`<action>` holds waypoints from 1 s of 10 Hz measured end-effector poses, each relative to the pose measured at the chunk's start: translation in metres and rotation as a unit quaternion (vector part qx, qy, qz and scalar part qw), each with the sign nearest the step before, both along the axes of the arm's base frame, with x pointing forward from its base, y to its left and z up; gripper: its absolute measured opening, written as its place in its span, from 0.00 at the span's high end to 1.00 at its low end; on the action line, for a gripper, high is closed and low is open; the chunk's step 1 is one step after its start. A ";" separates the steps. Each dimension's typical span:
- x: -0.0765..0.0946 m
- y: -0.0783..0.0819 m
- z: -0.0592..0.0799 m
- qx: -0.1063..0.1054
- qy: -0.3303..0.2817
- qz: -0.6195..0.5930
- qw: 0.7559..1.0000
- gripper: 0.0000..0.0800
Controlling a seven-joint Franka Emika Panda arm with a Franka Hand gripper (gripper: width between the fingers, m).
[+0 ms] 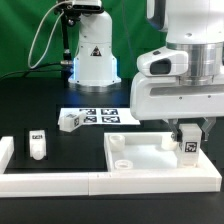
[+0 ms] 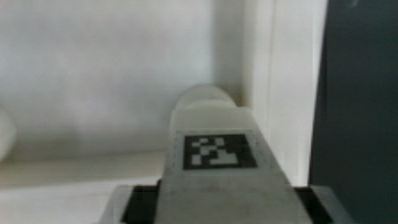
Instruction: Assemble one leg
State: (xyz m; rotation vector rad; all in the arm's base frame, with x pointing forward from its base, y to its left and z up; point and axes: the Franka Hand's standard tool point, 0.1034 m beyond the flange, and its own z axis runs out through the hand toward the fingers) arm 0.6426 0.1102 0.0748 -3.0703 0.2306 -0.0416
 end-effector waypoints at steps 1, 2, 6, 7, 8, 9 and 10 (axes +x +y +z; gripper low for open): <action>0.000 0.000 0.000 0.001 0.001 -0.021 1.000 0.65; 0.000 0.000 -0.001 0.001 0.003 -0.090 0.996 0.65; 0.000 -0.002 -0.001 0.019 0.019 -0.406 0.914 0.65; 0.000 -0.002 -0.002 0.024 0.031 -0.490 0.871 0.64; 0.000 -0.003 -0.002 0.033 0.039 -0.563 0.825 0.64; 0.000 -0.003 -0.002 0.038 0.045 -0.605 0.794 0.64; 0.000 -0.003 -0.002 0.038 0.045 -0.606 0.794 0.64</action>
Offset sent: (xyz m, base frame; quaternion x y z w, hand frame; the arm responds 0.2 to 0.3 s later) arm -0.0045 -0.0042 -0.0073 -0.0357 0.0186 0.3060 0.9512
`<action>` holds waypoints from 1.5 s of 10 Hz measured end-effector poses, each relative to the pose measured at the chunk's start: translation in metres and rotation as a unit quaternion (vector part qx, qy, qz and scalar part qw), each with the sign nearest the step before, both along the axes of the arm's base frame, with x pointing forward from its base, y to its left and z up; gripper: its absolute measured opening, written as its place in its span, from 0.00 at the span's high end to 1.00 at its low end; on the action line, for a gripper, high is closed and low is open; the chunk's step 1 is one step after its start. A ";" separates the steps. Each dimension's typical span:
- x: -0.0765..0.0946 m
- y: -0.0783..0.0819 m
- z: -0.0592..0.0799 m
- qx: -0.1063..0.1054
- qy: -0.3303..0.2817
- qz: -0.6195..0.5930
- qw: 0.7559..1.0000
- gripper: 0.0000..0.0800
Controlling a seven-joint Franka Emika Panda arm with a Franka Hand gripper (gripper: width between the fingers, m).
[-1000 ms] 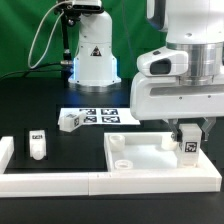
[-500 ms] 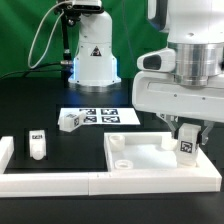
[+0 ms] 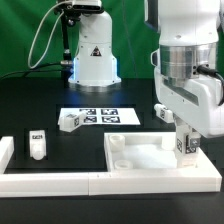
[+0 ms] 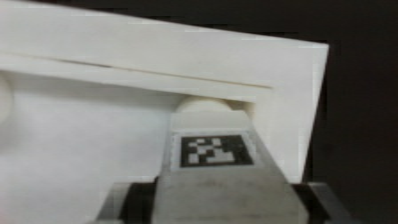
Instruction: Assemble one leg
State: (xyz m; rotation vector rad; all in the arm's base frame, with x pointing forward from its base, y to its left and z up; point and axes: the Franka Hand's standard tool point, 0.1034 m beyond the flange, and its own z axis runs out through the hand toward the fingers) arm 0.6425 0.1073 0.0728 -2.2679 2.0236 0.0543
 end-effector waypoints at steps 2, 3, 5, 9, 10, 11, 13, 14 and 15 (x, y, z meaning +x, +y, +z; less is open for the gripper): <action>0.000 0.000 0.000 -0.001 -0.002 0.023 1.000 0.35; 0.000 0.000 0.000 -0.004 -0.006 0.057 0.998 0.35; 0.001 0.000 0.002 -0.009 -0.030 0.284 0.958 0.19; 0.000 0.006 0.008 -0.030 -0.061 0.392 0.917 0.19; 0.000 0.006 0.008 -0.033 -0.063 0.422 0.904 0.19; 0.000 0.002 0.006 -0.047 -0.059 0.529 0.845 0.19; 0.007 -0.007 0.000 -0.050 -0.044 0.635 0.770 0.19; 0.007 -0.007 -0.001 -0.050 -0.043 0.627 0.776 0.19; 0.007 -0.007 -0.001 -0.050 -0.042 0.617 0.785 0.36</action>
Offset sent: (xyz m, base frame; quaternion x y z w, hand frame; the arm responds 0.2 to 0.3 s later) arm -0.0086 0.0154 0.0046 0.0136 -0.0585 -0.3474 0.9358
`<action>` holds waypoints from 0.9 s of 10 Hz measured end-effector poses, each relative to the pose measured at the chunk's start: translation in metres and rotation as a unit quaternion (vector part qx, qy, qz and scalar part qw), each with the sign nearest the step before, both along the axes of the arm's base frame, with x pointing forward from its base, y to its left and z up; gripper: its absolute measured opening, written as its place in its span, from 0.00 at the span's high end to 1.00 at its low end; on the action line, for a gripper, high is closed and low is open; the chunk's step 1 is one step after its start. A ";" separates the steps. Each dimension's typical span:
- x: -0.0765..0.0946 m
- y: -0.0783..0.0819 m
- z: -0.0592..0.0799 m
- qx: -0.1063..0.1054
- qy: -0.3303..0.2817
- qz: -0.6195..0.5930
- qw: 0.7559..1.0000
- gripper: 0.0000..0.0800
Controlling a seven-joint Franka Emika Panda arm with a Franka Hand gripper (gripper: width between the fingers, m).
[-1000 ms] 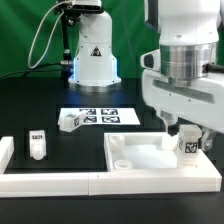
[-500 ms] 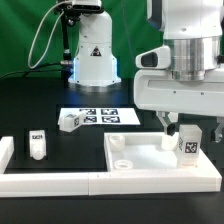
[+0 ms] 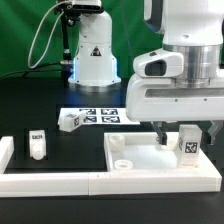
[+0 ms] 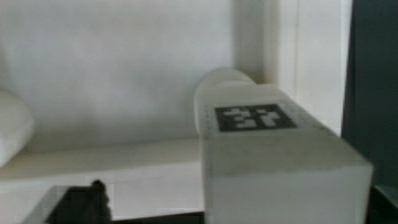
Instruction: Assemble one leg
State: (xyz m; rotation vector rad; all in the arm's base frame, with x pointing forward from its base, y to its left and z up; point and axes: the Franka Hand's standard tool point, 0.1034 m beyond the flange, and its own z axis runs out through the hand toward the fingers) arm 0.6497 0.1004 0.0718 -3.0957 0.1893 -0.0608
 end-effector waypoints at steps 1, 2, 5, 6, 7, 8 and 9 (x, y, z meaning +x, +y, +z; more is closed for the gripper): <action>0.000 0.000 0.000 0.000 0.000 0.000 1.000 0.36; 0.000 0.000 0.000 0.002 0.001 -0.027 1.000 0.53; 0.000 0.001 -0.002 0.007 0.004 -0.149 0.989 0.64; 0.001 0.002 -0.002 0.008 0.001 -0.190 0.982 0.64; 0.000 0.002 -0.002 0.008 0.005 -0.263 0.965 0.64; -0.001 0.001 -0.002 0.007 0.010 -0.324 0.946 0.64; -0.002 0.001 -0.003 0.009 0.015 -0.382 0.924 0.64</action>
Offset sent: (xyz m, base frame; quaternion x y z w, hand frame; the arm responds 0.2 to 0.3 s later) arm 0.0000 0.0000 0.0000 0.0000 0.0000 0.1938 0.9810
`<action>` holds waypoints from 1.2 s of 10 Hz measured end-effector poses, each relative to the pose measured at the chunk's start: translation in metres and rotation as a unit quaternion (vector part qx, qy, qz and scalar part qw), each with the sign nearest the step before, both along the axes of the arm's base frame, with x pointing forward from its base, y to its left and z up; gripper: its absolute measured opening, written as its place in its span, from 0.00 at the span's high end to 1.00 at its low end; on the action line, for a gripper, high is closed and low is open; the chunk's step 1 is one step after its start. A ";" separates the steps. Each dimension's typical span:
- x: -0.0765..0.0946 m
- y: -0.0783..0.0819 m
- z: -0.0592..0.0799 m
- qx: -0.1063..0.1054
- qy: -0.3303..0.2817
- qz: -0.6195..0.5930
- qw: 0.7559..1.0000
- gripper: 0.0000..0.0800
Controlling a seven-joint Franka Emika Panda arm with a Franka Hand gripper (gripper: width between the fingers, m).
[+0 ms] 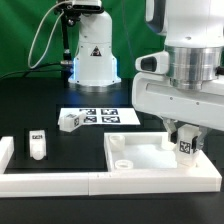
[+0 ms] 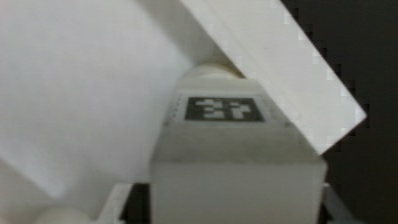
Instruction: Assemble one leg
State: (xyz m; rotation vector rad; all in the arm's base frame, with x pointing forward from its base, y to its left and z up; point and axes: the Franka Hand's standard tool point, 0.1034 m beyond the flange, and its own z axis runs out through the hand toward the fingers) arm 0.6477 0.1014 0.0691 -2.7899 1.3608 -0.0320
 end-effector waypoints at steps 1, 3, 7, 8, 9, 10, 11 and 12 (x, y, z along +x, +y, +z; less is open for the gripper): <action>-0.002 -0.002 -0.001 0.007 0.008 -0.111 0.994 0.64; -0.004 -0.003 -0.001 0.022 0.018 -0.312 0.950 0.64; -0.006 -0.004 -0.002 0.019 0.018 -0.288 0.957 0.61; -0.007 -0.002 -0.002 0.016 0.020 -0.210 0.977 0.39; -0.005 0.002 0.000 0.011 0.018 -0.109 0.994 0.39; -0.004 0.006 0.002 0.013 0.013 -0.042 0.999 0.23; -0.004 0.008 0.003 0.013 0.012 -0.016 1.000 0.20; -0.005 0.007 0.002 0.012 0.011 0.026 1.000 0.20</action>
Offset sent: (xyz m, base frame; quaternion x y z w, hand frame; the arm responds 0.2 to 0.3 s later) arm 0.0123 -0.0019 0.0041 0.0804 0.0012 0.4089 0.9090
